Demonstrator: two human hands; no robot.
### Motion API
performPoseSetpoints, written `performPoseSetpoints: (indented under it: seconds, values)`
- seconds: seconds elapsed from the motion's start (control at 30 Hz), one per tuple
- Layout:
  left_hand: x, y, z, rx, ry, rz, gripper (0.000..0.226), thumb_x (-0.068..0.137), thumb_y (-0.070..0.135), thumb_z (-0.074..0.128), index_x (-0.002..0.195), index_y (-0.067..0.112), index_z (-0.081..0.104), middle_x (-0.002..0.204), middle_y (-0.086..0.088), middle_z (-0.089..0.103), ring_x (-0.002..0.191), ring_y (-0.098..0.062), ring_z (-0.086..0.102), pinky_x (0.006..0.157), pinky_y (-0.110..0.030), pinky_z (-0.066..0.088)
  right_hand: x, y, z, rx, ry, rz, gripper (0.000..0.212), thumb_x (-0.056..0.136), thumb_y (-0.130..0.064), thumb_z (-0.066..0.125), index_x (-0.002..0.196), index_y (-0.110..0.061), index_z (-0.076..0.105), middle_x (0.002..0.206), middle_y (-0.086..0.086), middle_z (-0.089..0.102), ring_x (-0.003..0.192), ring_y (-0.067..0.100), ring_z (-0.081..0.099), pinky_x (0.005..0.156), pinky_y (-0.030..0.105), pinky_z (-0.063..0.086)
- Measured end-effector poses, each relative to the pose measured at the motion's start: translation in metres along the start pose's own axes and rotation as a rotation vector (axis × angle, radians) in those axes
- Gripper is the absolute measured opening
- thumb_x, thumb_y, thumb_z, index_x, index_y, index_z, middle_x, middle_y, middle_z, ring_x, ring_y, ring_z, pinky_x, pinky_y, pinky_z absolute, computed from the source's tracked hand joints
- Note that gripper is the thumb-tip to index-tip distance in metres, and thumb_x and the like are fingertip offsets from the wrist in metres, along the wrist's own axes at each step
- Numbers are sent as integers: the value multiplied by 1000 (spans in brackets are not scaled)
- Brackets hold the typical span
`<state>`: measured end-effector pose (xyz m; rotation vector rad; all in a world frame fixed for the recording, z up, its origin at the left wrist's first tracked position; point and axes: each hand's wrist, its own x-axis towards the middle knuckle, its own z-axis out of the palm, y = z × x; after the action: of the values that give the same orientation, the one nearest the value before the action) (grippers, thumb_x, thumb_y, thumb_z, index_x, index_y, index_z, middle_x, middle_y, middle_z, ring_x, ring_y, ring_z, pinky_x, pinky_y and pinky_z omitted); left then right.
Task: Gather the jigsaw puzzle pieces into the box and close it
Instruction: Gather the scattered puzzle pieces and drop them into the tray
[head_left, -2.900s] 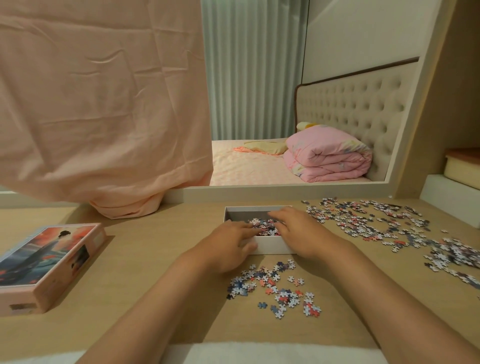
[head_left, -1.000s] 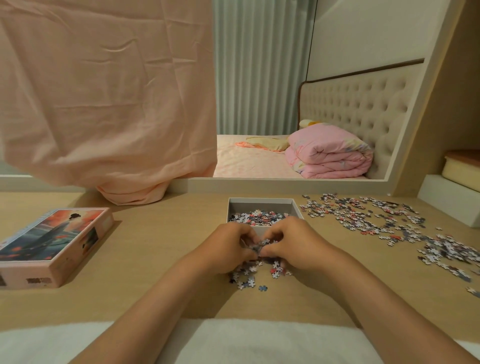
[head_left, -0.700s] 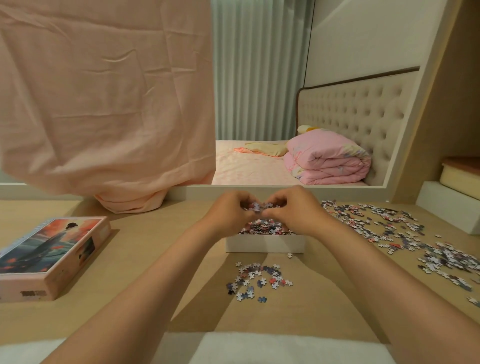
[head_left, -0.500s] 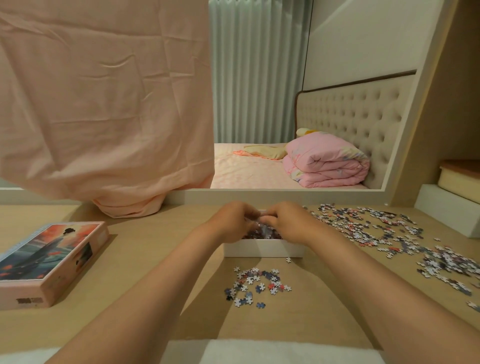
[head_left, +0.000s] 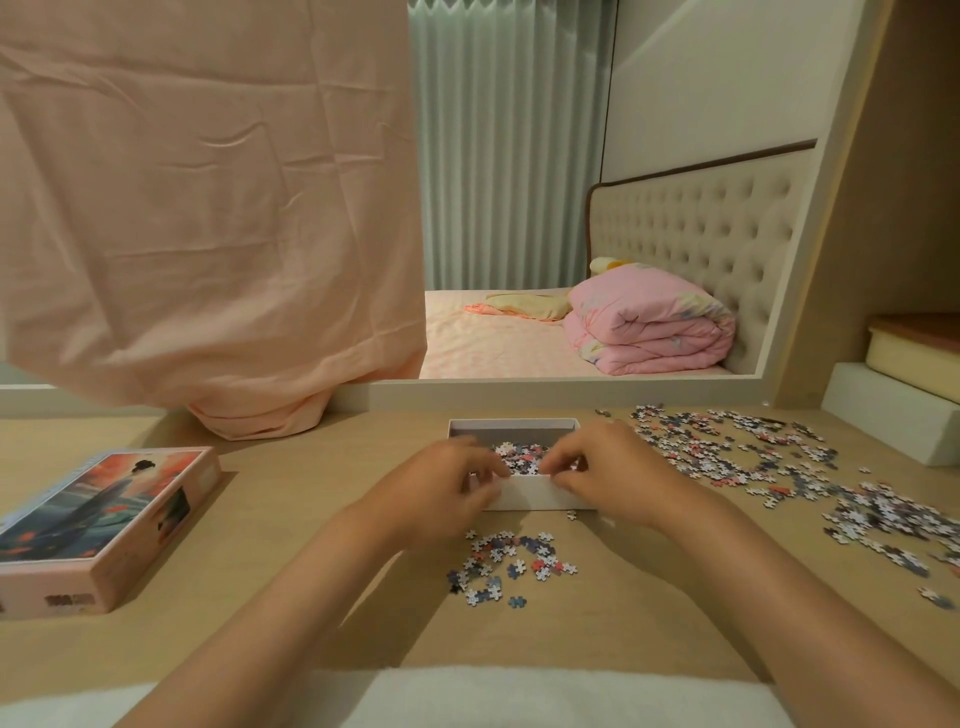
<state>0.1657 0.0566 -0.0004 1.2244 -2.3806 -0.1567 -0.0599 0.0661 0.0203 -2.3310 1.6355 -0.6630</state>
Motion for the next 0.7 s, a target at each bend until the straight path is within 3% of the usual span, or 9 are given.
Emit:
performPoseSetpoints:
  seconds: [0.13,0.23,0.3,0.43,0.53,0.63,0.7]
  values:
    - [-22,-10,13,91,-234,-38,51,84,60,59,128,35,60,119,18,47,109,-3,49,95,-31,45,-16,6,12,-230,-192,8,26,94,-13,61,112,-25,74,111,-6,72,97,12,65,92,32,53]
    - [-27,-10,25,79,-249,-27,58,89,57,57,140,29,51,127,16,41,125,-1,32,108,-25,33,-16,5,21,-256,-236,1,28,93,-7,59,109,-24,74,108,-4,71,92,13,64,88,30,53]
    - [-26,-7,30,48,-217,-4,52,92,50,58,139,28,52,123,12,44,120,-2,36,106,-23,33,-16,1,24,-161,-239,-6,30,94,-8,60,117,-24,72,111,-5,72,96,9,65,91,26,52]
    - [-23,3,29,-57,-207,30,36,94,38,60,130,31,61,109,8,52,95,-5,51,85,-20,39,-17,-7,27,-16,-241,-39,28,94,-18,63,113,-35,73,107,-11,74,94,5,66,91,27,53]
    - [-24,2,16,-95,-224,-18,45,92,44,61,134,31,57,109,13,52,94,-3,53,86,-21,43,-18,-5,27,-68,-205,-37,26,96,-20,60,117,-30,71,113,-10,70,98,8,63,91,28,51]
    - [-31,-9,5,8,-318,-89,68,76,63,68,136,36,53,110,18,47,100,-3,50,91,-25,44,-20,-5,30,-210,-288,-44,21,92,-6,52,88,-18,69,100,7,66,92,27,61,82,40,51]
    - [-34,-12,5,28,-359,-89,64,76,61,71,133,37,56,110,16,47,97,-2,50,88,-21,43,-20,-7,35,-242,-349,-32,24,90,1,45,84,-13,64,103,15,63,91,32,60,80,43,50]
